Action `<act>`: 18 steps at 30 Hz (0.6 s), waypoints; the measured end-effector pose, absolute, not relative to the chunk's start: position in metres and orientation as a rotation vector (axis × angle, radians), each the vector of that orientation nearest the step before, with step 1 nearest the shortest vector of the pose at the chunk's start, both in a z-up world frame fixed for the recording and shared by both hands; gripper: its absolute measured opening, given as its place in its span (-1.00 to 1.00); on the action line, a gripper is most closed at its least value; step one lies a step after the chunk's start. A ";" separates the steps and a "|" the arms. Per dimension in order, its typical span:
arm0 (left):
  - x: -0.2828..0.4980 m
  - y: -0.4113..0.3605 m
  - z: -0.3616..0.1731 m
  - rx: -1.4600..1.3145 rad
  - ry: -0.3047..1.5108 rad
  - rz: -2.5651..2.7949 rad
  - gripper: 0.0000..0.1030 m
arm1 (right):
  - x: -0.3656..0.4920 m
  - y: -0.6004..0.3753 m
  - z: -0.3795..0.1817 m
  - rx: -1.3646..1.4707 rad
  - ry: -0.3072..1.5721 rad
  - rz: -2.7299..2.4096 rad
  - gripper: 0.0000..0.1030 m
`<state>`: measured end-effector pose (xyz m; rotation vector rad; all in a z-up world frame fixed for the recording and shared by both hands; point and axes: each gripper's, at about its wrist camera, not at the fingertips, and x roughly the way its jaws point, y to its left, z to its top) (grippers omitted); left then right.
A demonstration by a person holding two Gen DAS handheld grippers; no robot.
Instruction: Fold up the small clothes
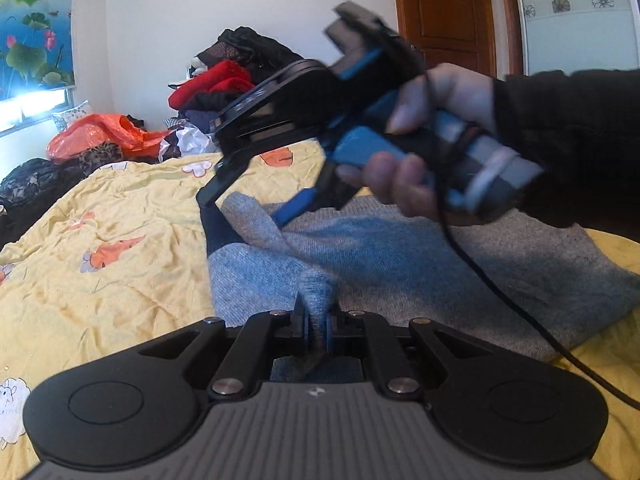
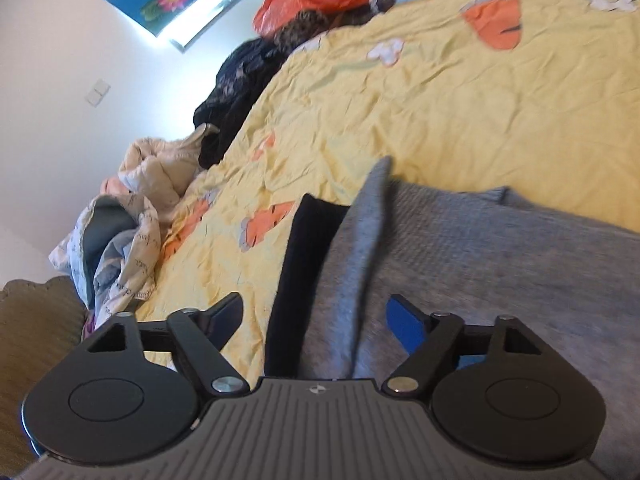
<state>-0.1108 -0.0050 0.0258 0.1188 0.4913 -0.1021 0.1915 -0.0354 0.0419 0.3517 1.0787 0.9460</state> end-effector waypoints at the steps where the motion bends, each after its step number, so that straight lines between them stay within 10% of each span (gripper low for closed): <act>1: -0.111 -0.005 0.025 0.117 0.493 -0.107 -0.86 | 0.194 -0.028 0.041 0.336 1.083 0.949 0.42; 10: -0.107 -0.011 0.022 0.124 0.510 -0.111 -0.86 | 0.207 -0.001 0.036 0.280 1.082 0.951 0.37; 13: -0.103 -0.010 0.024 0.133 0.510 -0.111 -0.86 | 0.204 0.009 0.035 0.169 1.053 0.938 -0.62; 18: -0.106 -0.017 0.039 0.129 0.482 -0.172 -0.86 | 0.195 -0.017 0.048 0.124 0.961 0.956 -0.64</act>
